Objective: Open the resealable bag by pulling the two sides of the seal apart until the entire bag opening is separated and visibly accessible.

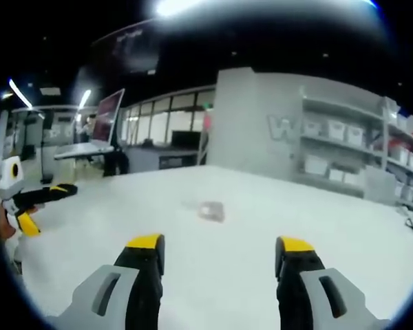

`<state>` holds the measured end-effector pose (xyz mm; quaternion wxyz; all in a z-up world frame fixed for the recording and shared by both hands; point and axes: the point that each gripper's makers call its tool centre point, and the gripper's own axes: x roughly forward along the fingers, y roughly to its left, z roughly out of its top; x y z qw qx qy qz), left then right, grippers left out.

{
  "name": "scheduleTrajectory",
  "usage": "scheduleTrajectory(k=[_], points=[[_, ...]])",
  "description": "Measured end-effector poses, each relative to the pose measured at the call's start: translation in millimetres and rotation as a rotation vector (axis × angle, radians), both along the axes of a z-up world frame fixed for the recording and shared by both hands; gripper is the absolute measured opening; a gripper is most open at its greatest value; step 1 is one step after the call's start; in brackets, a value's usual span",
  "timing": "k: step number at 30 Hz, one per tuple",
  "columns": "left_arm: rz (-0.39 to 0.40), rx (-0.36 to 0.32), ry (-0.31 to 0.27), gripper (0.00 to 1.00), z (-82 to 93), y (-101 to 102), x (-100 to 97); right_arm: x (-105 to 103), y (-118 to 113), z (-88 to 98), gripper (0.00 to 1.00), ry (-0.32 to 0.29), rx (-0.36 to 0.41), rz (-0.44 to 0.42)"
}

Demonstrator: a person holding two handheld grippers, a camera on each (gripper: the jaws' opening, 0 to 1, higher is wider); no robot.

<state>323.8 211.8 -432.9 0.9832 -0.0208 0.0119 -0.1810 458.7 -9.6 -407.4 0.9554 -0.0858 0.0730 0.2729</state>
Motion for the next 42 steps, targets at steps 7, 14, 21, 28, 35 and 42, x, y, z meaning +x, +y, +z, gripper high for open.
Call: scheduleTrajectory(k=[7,14,21,28,35,42], points=[[-0.002,-0.001,0.002,0.92,-1.0,-1.0,0.5,5.0,9.4,-0.9,0.63,0.003,-0.030,0.013],[-0.002,0.000,0.001,0.92,-0.6,-0.1,1.4,13.9,15.0,-1.1,0.62,0.000,-0.043,0.018],[-0.003,-0.002,0.003,0.92,-1.9,-0.2,1.9,18.8,22.7,-7.8,0.62,0.007,-0.073,0.032],[-0.002,-0.001,0.001,0.92,-0.9,0.7,2.1,18.3,23.2,-9.8,0.60,0.004,-0.099,0.031],[-0.001,-0.003,0.003,0.92,-2.1,1.0,2.7,18.6,24.0,-11.2,0.59,0.004,-0.116,0.034],[-0.002,-0.002,0.000,0.92,-0.5,0.8,3.0,21.5,24.9,-12.2,0.58,0.009,-0.117,0.032]])
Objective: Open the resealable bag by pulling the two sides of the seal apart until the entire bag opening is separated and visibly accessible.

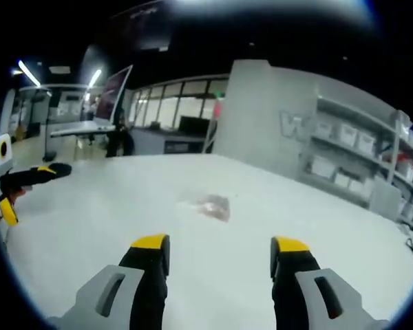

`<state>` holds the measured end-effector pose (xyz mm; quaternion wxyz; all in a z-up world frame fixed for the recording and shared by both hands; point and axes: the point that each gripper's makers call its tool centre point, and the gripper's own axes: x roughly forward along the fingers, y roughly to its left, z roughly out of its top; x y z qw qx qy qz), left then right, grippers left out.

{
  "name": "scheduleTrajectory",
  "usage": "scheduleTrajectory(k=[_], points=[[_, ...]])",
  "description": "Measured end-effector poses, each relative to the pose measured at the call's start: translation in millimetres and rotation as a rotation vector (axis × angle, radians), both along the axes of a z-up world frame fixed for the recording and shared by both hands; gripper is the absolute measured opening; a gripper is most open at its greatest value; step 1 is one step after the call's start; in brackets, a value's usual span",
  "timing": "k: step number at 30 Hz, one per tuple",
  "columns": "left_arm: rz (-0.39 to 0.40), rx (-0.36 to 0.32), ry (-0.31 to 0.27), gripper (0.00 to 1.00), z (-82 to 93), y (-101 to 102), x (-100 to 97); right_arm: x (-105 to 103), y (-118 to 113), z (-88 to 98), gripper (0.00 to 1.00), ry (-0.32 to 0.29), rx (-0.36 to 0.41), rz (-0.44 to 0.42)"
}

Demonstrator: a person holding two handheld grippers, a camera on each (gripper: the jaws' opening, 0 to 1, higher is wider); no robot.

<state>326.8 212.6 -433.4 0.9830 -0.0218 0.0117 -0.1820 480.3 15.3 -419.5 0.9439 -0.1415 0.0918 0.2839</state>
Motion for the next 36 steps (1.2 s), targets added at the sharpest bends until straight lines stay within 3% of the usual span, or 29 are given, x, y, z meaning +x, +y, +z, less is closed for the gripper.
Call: scheduleTrajectory(k=[15,24,36], points=[[-0.001,0.002,-0.002,0.92,2.6,0.2,0.0,5.5,5.5,0.0,0.55,-0.004,-0.026,0.008],[-0.002,0.009,0.002,0.92,1.5,0.2,0.6,9.3,5.5,-10.1,0.54,0.016,-0.040,0.007],[-0.001,0.014,0.013,0.91,-2.5,1.1,3.8,26.8,15.0,-13.0,0.53,0.013,-0.065,0.031]])
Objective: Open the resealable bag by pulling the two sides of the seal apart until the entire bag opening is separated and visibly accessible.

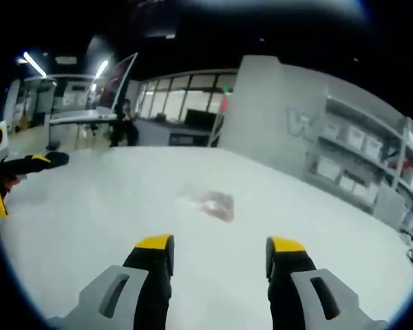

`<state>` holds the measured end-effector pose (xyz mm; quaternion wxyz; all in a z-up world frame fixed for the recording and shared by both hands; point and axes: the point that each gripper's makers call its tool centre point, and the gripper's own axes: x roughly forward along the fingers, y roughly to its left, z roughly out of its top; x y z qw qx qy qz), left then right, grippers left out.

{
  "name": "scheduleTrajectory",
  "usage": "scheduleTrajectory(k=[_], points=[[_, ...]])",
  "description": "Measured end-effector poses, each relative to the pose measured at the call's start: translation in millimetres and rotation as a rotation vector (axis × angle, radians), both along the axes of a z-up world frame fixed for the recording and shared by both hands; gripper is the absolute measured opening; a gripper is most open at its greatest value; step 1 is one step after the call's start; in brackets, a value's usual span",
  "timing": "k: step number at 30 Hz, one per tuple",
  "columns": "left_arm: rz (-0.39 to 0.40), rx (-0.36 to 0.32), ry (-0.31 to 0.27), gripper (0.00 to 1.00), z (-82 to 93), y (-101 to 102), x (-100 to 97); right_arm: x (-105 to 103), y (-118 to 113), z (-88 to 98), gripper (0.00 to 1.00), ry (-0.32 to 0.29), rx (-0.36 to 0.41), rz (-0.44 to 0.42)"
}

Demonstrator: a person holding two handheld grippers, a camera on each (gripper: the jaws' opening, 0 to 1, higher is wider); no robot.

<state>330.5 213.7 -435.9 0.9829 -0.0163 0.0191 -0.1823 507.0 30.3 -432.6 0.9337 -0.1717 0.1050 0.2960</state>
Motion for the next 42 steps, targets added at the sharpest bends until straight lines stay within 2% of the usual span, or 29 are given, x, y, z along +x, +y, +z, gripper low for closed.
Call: scheduleTrajectory(k=[16,27,42], points=[[0.004,-0.001,0.015,0.91,-6.3,3.0,0.7,7.1,4.5,-8.4,0.51,0.013,-0.024,0.009],[0.006,0.004,0.014,0.91,-6.1,4.1,-0.1,12.7,9.2,-5.7,0.50,0.015,-0.023,0.012],[0.007,0.005,0.014,0.91,-6.1,4.8,-0.3,20.0,20.3,-10.5,0.49,0.019,-0.060,0.027]])
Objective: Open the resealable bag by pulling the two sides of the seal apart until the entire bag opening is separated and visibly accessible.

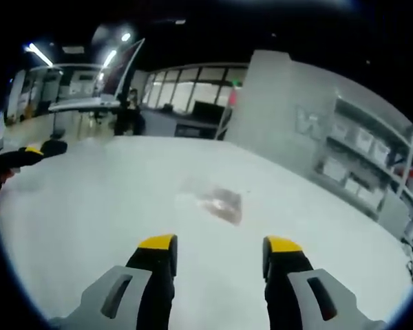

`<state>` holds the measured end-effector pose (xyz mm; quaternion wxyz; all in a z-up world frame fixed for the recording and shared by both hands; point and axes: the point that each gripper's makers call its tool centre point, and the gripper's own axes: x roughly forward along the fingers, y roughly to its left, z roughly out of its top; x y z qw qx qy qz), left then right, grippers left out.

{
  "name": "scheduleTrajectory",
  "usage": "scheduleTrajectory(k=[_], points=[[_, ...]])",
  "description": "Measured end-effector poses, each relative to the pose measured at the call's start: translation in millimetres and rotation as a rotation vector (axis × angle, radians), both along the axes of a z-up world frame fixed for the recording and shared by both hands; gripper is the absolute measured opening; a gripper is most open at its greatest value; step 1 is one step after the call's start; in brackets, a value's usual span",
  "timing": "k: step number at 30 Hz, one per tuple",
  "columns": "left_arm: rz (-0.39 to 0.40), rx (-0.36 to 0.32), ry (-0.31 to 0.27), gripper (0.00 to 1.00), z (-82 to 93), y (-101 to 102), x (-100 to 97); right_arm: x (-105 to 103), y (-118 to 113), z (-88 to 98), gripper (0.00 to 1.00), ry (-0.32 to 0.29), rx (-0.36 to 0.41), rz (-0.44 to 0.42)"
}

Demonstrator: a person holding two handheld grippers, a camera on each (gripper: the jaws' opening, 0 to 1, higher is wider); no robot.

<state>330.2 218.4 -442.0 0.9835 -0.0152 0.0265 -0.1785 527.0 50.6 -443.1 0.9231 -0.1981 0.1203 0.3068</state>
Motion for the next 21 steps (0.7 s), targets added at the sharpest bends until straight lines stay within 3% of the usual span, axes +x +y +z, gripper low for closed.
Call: scheduleTrajectory(k=[21], points=[[0.000,-0.006,0.003,0.90,-2.0,2.1,2.0,8.4,5.7,-5.3,0.46,0.005,-0.015,0.004]])
